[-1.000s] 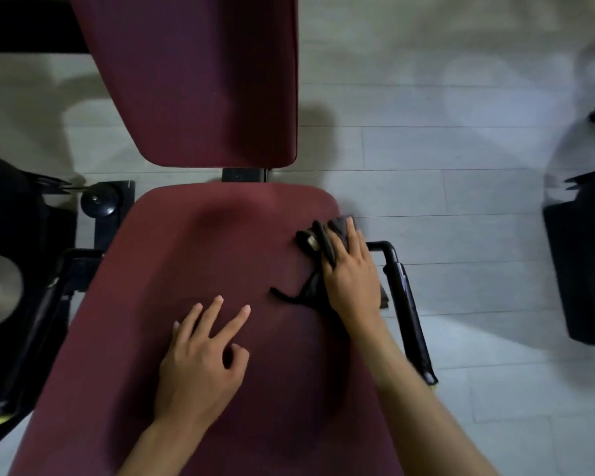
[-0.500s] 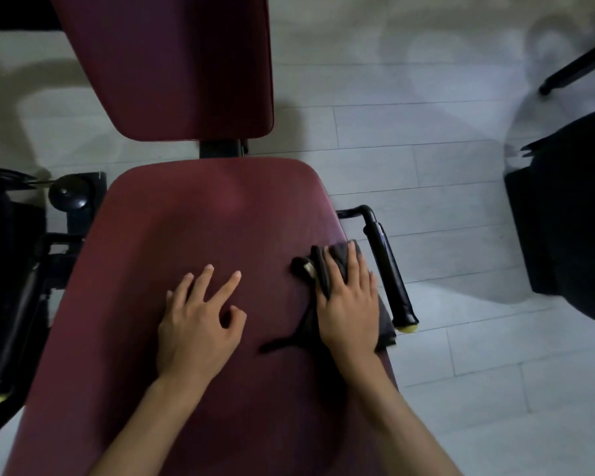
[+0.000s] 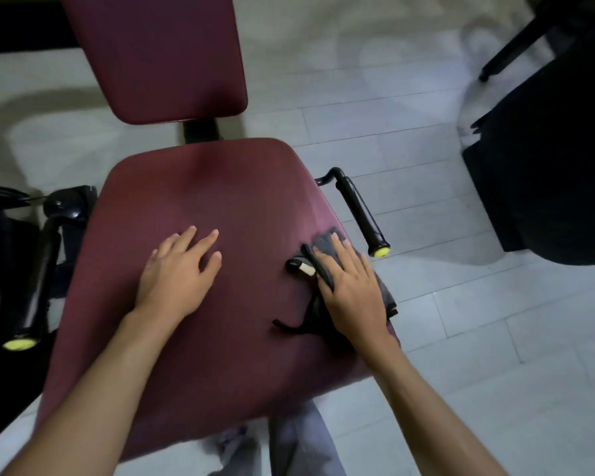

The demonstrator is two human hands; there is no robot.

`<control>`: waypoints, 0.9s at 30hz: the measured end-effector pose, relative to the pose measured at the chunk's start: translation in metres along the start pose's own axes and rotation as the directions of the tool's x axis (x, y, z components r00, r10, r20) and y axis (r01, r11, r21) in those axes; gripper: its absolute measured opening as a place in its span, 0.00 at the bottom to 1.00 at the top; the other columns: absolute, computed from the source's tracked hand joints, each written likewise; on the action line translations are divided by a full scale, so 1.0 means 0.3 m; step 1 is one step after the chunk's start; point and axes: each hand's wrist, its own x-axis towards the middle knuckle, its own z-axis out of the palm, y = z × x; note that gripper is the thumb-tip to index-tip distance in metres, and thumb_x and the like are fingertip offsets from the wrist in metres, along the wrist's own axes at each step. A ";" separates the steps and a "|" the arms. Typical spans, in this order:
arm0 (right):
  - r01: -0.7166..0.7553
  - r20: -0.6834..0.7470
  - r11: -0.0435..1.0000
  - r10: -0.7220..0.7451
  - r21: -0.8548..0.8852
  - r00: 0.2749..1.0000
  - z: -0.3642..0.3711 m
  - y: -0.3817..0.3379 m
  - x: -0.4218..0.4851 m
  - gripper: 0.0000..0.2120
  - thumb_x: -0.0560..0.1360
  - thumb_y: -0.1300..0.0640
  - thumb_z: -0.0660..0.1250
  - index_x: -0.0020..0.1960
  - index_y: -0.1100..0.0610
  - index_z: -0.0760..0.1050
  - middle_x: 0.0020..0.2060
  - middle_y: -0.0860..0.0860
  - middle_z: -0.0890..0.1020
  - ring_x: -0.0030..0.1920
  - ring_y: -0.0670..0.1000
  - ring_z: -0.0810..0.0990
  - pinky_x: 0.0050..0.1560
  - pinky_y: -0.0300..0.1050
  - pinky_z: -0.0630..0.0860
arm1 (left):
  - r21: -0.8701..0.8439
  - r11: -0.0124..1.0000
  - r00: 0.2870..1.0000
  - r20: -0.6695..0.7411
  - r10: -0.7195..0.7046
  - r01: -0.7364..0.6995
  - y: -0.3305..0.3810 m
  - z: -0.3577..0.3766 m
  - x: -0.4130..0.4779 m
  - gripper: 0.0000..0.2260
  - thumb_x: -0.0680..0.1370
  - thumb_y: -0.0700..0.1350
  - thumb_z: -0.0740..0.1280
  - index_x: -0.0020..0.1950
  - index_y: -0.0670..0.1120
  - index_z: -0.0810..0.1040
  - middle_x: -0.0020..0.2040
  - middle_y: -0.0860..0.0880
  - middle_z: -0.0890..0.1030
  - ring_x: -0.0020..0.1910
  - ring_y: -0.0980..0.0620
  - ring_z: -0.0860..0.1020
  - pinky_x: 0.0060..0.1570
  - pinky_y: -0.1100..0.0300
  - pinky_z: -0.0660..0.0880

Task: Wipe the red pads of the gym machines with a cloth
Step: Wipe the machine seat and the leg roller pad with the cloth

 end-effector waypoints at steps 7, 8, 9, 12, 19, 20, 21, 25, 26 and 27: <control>0.094 -0.229 0.995 -0.085 0.028 0.970 0.006 0.088 -0.432 0.22 0.81 0.52 0.61 0.75 0.47 0.72 0.80 0.50 0.63 0.80 0.54 0.60 0.79 0.57 0.58 | 0.020 0.999 0.984 -0.173 0.050 -0.047 -0.156 -0.018 -0.296 0.21 0.85 0.56 0.56 0.78 0.57 0.69 0.78 0.46 0.68 0.78 0.43 0.63 0.76 0.41 0.61; 0.120 -0.256 0.991 -0.102 0.056 0.961 0.016 0.111 -0.455 0.22 0.81 0.53 0.62 0.75 0.49 0.72 0.80 0.51 0.64 0.80 0.56 0.61 0.78 0.61 0.60 | 0.011 0.999 0.978 -0.206 0.037 -0.036 -0.179 -0.022 -0.333 0.21 0.85 0.56 0.55 0.78 0.56 0.70 0.78 0.45 0.69 0.78 0.42 0.64 0.75 0.40 0.62; 0.119 -0.290 0.987 -0.084 0.106 0.953 0.032 0.128 -0.463 0.23 0.81 0.55 0.63 0.75 0.50 0.72 0.80 0.52 0.64 0.80 0.57 0.61 0.76 0.64 0.62 | 0.005 1.000 0.970 -0.240 0.028 -0.027 -0.201 -0.026 -0.370 0.22 0.84 0.57 0.54 0.77 0.55 0.70 0.77 0.45 0.70 0.77 0.41 0.65 0.74 0.39 0.63; -0.048 -0.414 0.896 0.250 0.440 0.875 0.091 0.073 -0.451 0.22 0.81 0.56 0.62 0.75 0.49 0.73 0.78 0.52 0.66 0.79 0.57 0.61 0.74 0.65 0.62 | -0.024 1.000 0.950 -0.312 -0.006 -0.002 -0.266 -0.029 -0.462 0.25 0.82 0.57 0.53 0.77 0.53 0.71 0.76 0.43 0.71 0.75 0.39 0.66 0.72 0.38 0.66; -0.124 -0.556 0.820 0.481 0.559 0.678 0.263 -0.395 -0.490 0.18 0.83 0.49 0.61 0.69 0.53 0.78 0.77 0.55 0.69 0.81 0.61 0.57 0.77 0.69 0.52 | -0.195 0.978 0.886 -0.438 -0.155 0.075 -0.330 0.021 -0.595 0.22 0.84 0.55 0.53 0.77 0.55 0.70 0.77 0.45 0.69 0.74 0.39 0.65 0.72 0.39 0.65; -0.108 -0.542 0.852 0.419 0.513 0.728 0.291 -0.469 -0.520 0.18 0.82 0.47 0.62 0.68 0.50 0.79 0.77 0.54 0.70 0.80 0.61 0.58 0.77 0.69 0.52 | -0.215 0.973 0.881 -0.441 -0.170 0.080 -0.329 0.027 -0.610 0.21 0.84 0.54 0.53 0.77 0.55 0.70 0.77 0.46 0.69 0.74 0.39 0.65 0.71 0.39 0.65; -0.080 -0.527 0.884 0.344 0.460 0.777 0.315 -0.519 -0.551 0.18 0.82 0.46 0.62 0.68 0.48 0.78 0.77 0.53 0.70 0.80 0.60 0.60 0.78 0.68 0.52 | -0.231 0.969 0.877 -0.442 -0.187 0.090 -0.327 0.033 -0.623 0.21 0.85 0.53 0.54 0.77 0.55 0.70 0.77 0.47 0.69 0.74 0.40 0.65 0.71 0.39 0.65; 0.220 -0.544 0.963 -0.104 0.153 0.832 0.325 -0.366 -0.563 0.18 0.83 0.45 0.60 0.71 0.45 0.74 0.77 0.53 0.69 0.79 0.57 0.63 0.79 0.60 0.54 | -0.229 0.965 0.890 -0.404 -0.212 0.126 -0.326 0.054 -0.650 0.20 0.85 0.53 0.55 0.78 0.56 0.68 0.77 0.47 0.69 0.74 0.41 0.65 0.72 0.40 0.64; 0.262 -0.532 0.960 -0.168 0.104 0.830 0.308 -0.285 -0.551 0.18 0.83 0.45 0.59 0.71 0.46 0.74 0.77 0.54 0.69 0.79 0.57 0.64 0.79 0.59 0.55 | -0.194 0.973 0.899 -0.394 -0.193 0.124 -0.333 0.054 -0.653 0.21 0.85 0.54 0.55 0.78 0.56 0.68 0.77 0.47 0.69 0.74 0.41 0.65 0.72 0.39 0.65; 0.249 -0.525 0.963 -0.163 0.098 0.835 0.286 -0.204 -0.539 0.19 0.84 0.45 0.58 0.71 0.47 0.75 0.77 0.55 0.69 0.79 0.57 0.64 0.79 0.59 0.55 | -0.160 0.979 0.906 -0.385 -0.177 0.124 -0.341 0.052 -0.656 0.21 0.85 0.55 0.55 0.78 0.56 0.67 0.77 0.47 0.68 0.74 0.40 0.65 0.71 0.38 0.65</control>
